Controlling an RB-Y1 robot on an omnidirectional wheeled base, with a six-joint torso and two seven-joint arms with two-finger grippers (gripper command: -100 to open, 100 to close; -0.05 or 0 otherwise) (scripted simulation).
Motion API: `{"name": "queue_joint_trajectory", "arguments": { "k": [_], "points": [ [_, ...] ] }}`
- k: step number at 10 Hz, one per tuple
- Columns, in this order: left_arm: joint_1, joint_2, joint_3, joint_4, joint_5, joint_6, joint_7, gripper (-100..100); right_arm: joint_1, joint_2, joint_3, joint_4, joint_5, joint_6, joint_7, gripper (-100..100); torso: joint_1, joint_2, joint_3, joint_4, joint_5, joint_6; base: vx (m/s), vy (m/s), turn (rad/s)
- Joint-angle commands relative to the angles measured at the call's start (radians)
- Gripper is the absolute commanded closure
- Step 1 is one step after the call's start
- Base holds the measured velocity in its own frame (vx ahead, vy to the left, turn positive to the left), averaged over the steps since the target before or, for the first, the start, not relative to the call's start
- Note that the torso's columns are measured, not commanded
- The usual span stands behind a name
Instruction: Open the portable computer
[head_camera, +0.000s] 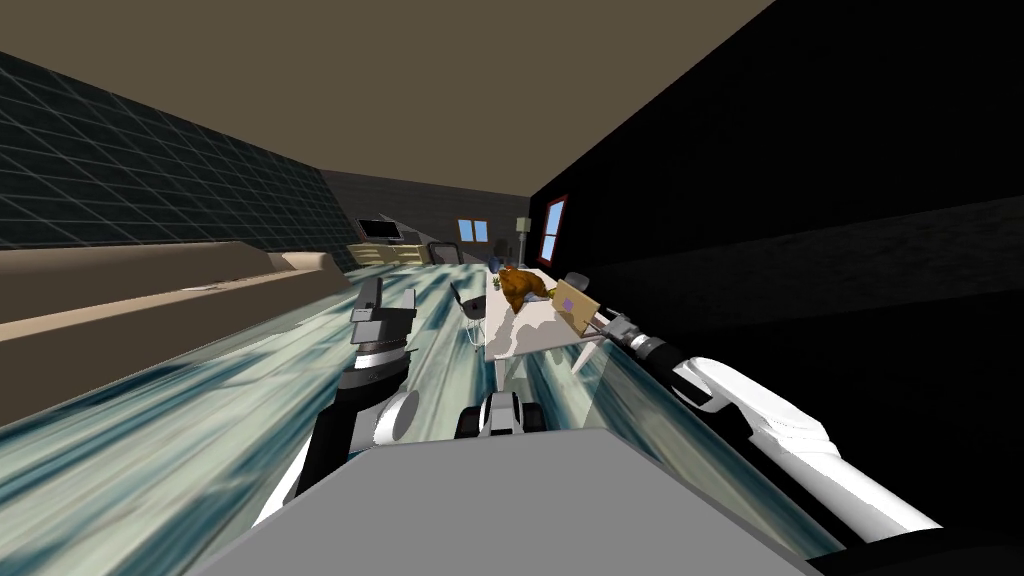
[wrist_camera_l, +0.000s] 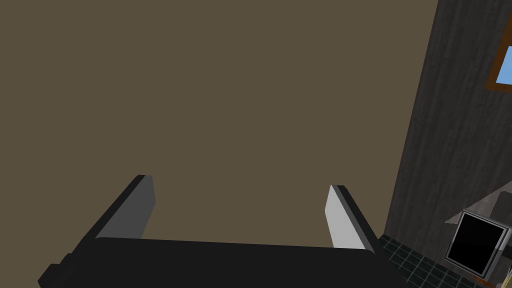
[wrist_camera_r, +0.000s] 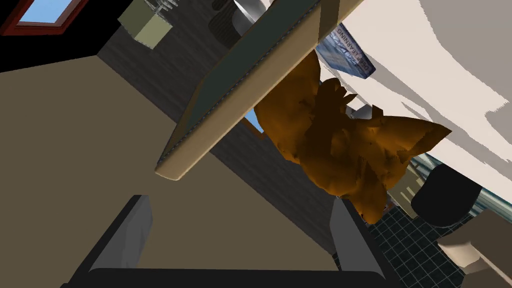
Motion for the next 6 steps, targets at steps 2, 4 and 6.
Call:
{"name": "queue_joint_trajectory", "arguments": {
  "k": [2, 4, 6],
  "points": [
    [0.0, 0.0, 0.0, 0.0, 0.0, 0.0, 0.0, 0, -0.007, -0.078, -0.021, 0.051, 0.067, 0.014, 0.05, -100, 0.0, 0.0, 0.0, 0.0, 0.0, 0.0, 0.054, 0.072, -0.006],
    [0.0, 0.0, 0.0, 0.0, 0.0, 0.0, 0.0, 0, -0.01, -0.116, -0.03, 0.073, 0.099, 0.021, 0.074, -100, 0.0, -0.001, -0.001, 0.0, 0.0, 0.0, 0.059, 0.055, -0.006],
    [0.0, 0.0, 0.0, 0.0, 0.0, 0.0, 0.0, 0, -0.008, -0.107, -0.029, 0.068, 0.092, 0.019, 0.07, -100, -0.001, 0.0, 0.0, 0.0, 0.0, 0.0, 0.015, 0.013, 0.001]
  ]
}}
